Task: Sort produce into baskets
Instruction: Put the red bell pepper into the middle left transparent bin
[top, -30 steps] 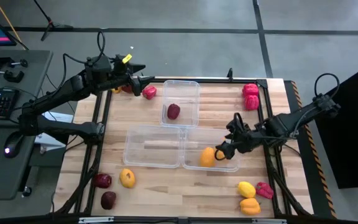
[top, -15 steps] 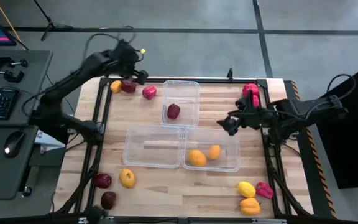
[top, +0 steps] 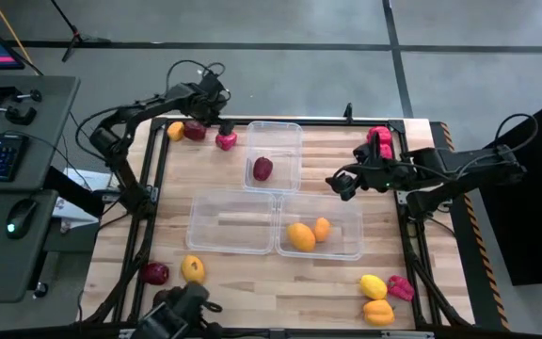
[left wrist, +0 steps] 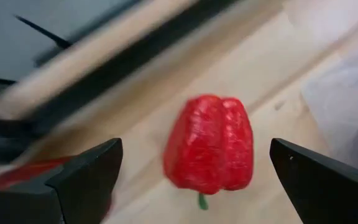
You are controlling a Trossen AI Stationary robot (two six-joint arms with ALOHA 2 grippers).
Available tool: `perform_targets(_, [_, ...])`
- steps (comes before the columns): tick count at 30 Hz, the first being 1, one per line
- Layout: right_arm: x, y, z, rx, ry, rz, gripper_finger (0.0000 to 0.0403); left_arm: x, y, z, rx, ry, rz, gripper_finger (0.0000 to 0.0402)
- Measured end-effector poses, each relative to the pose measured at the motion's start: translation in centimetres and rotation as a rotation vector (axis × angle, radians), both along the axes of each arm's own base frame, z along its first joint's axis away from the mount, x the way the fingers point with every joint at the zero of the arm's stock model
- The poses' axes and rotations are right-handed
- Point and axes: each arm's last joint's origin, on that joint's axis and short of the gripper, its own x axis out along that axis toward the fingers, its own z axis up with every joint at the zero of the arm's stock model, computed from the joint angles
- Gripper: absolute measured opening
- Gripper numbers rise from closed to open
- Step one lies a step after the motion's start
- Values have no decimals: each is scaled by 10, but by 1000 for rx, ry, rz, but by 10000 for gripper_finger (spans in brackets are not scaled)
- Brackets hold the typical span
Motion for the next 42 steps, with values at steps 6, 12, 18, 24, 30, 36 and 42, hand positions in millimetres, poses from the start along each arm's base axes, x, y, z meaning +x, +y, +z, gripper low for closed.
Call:
perform_targets(6, [3,0,-2,-4,7,-9,382,21,-7,-25,-42,49,-86,397])
perform_targets(12, [5,0,-3,13,3,-30,382,30,-11,-43,-2,186,-84,396])
perform_targets(18, [5,0,-3,12,5,-28,382,31,-12,-51,-18,233,-69,327])
perform_targets(24, [5,-1,-3,-14,14,-26,382,22,-14,-31,-4,220,-53,227])
perform_targets(30, [5,-6,-3,-79,7,-91,382,-8,-29,50,166,49,65,227])
perform_targets(36, [5,-14,-2,-198,54,-91,382,-24,-102,126,215,-218,-57,227])
perform_targets(42, [4,-29,-2,-271,114,-105,382,-30,-206,159,76,-367,-304,227])
